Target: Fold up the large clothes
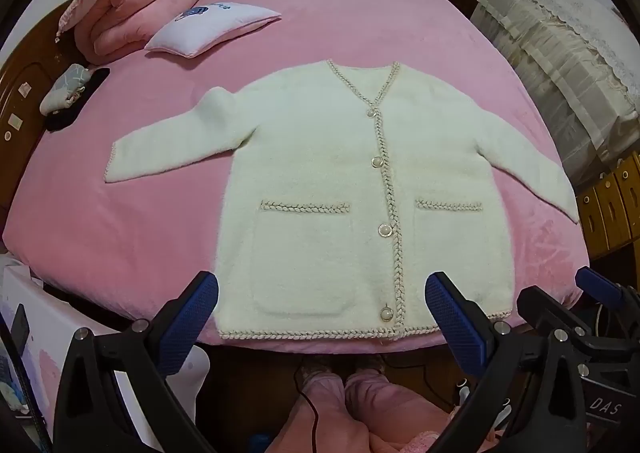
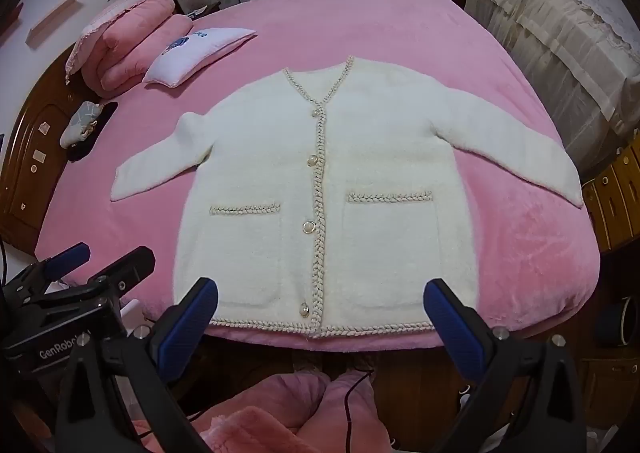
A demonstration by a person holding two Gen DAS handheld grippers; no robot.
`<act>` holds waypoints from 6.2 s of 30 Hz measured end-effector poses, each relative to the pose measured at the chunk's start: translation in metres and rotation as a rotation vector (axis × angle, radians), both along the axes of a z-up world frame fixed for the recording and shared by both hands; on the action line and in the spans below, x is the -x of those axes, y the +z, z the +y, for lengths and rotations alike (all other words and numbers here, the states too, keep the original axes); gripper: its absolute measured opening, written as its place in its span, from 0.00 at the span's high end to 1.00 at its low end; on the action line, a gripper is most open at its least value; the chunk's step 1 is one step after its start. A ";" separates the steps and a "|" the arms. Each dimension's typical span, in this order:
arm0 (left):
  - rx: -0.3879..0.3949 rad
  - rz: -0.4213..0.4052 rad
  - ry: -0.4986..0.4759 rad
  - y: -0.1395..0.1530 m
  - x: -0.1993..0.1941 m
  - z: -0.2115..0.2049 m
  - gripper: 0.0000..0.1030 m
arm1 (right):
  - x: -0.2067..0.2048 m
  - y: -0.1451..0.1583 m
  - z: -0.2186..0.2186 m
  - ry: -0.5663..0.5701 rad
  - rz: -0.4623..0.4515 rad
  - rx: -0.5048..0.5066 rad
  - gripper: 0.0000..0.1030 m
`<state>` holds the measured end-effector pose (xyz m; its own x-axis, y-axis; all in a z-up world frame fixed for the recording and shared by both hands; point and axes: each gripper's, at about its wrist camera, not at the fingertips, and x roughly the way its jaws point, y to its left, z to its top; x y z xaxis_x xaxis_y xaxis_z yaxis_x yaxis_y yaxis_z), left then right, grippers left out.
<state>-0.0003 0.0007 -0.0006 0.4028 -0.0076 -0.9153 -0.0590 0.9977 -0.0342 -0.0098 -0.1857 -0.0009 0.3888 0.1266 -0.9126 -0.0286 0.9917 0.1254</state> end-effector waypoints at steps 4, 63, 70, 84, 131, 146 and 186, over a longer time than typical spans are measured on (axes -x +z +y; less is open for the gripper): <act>0.000 0.026 0.011 -0.002 -0.005 0.005 0.01 | -0.001 0.000 0.000 -0.003 0.000 0.012 0.00; -0.038 0.002 0.003 0.005 -0.001 -0.018 0.01 | -0.003 0.006 -0.022 -0.008 -0.032 0.048 0.00; -0.007 0.006 0.074 0.014 -0.006 -0.016 0.01 | -0.008 0.013 -0.034 0.023 -0.049 0.061 0.00; 0.166 0.021 0.395 -0.007 0.027 0.034 0.01 | -0.024 -0.014 -0.025 0.169 -0.008 0.066 0.00; 0.413 -0.060 1.141 -0.300 -0.173 0.556 0.78 | -0.167 -0.167 0.267 0.232 0.421 0.252 0.00; 0.438 -0.396 0.735 -0.142 -0.177 0.450 0.90 | -0.165 -0.166 0.205 0.104 0.373 0.013 0.00; 0.277 0.151 0.582 -0.272 -0.226 0.246 0.36 | -0.382 -0.279 0.219 0.315 0.211 -0.531 0.57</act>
<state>0.2253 0.2472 -0.2728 0.2797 -0.0704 -0.9575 -0.6103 0.7568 -0.2339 0.3723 0.0329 -0.2803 0.0787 0.6595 -0.7476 -0.2288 0.7418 0.6304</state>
